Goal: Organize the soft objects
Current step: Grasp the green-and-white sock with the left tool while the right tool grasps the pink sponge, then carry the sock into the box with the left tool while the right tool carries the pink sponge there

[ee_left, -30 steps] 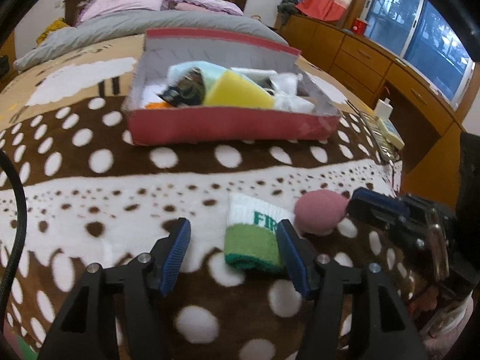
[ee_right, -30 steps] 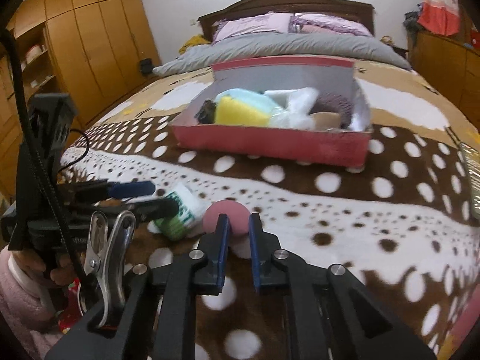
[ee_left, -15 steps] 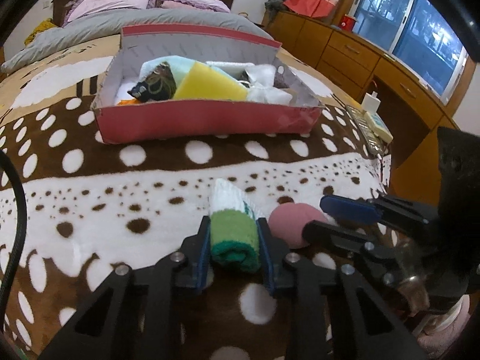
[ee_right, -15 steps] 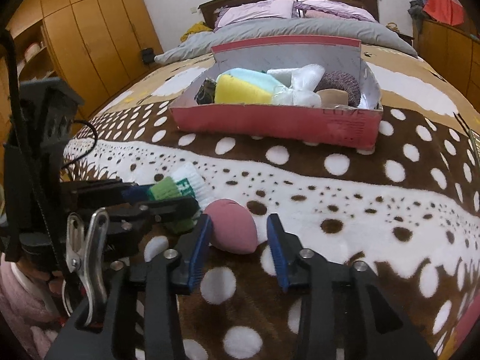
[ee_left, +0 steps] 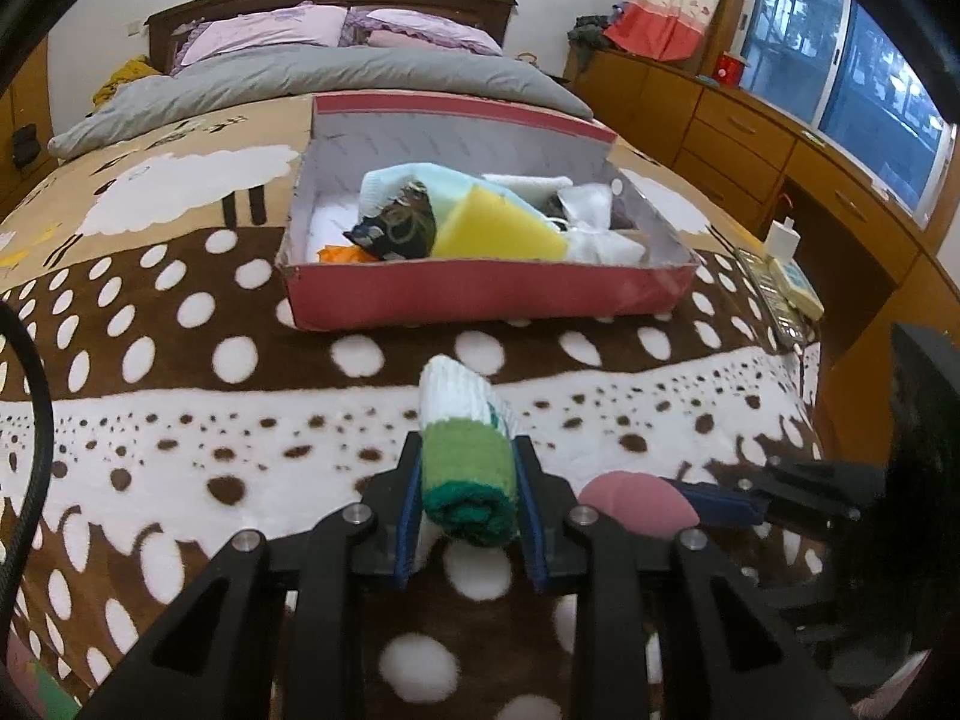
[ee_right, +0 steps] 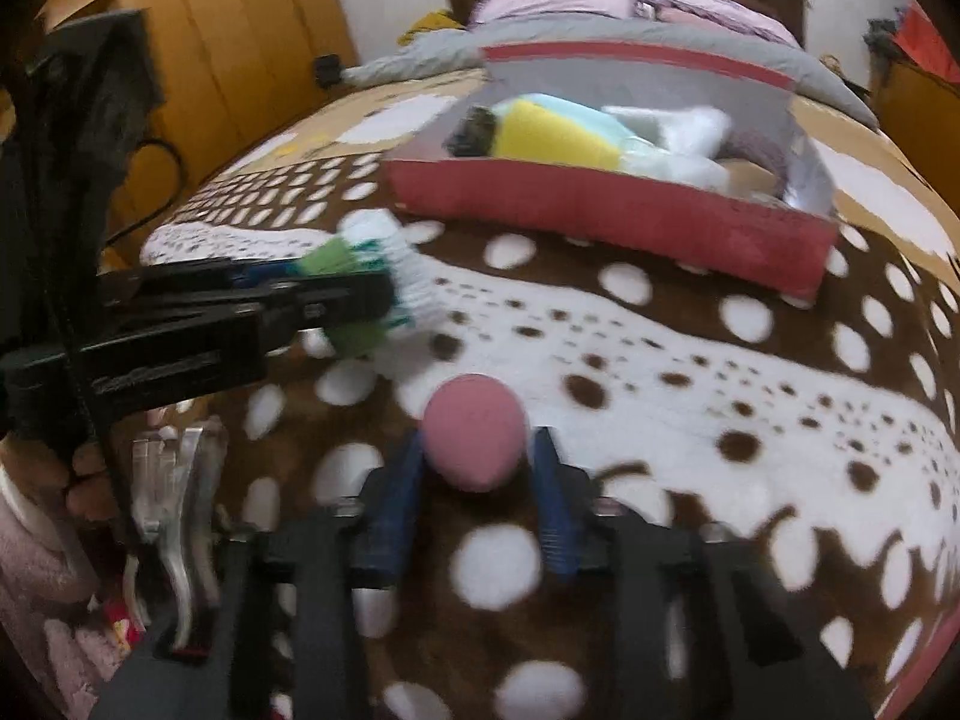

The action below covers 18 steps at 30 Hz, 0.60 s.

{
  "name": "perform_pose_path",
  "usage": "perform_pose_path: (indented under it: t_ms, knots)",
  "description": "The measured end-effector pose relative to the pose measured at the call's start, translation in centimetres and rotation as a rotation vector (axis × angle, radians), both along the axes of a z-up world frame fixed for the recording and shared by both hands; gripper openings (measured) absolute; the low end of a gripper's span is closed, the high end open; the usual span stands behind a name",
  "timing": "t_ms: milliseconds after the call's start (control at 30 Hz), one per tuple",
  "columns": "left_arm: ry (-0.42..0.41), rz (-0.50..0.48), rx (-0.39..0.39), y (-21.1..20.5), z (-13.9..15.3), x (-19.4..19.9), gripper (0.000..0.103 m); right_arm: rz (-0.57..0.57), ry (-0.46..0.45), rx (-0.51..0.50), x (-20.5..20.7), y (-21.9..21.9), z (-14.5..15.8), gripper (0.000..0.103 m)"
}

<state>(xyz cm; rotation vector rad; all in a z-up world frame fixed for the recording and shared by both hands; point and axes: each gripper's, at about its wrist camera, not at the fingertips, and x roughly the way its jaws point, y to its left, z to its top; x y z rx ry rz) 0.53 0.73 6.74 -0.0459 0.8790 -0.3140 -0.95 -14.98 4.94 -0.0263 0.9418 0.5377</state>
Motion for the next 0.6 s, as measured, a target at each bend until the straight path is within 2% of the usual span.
perform_pose_path:
  t_ms: [100,300,600]
  knots:
    - [-0.004,0.006,-0.001,0.2,0.1,0.0,0.028,0.027,-0.05,-0.059,-0.6,1.0,0.5,0.032]
    - [-0.012,0.013,0.001,0.3,0.5,0.2,0.028,0.003,-0.051,-0.04,-0.4,0.2,1.0,0.032]
    - [-0.058,0.013,0.007,0.0,2.2,1.0,0.028,-0.05,-0.114,-0.051,0.9,-1.3,3.6,0.032]
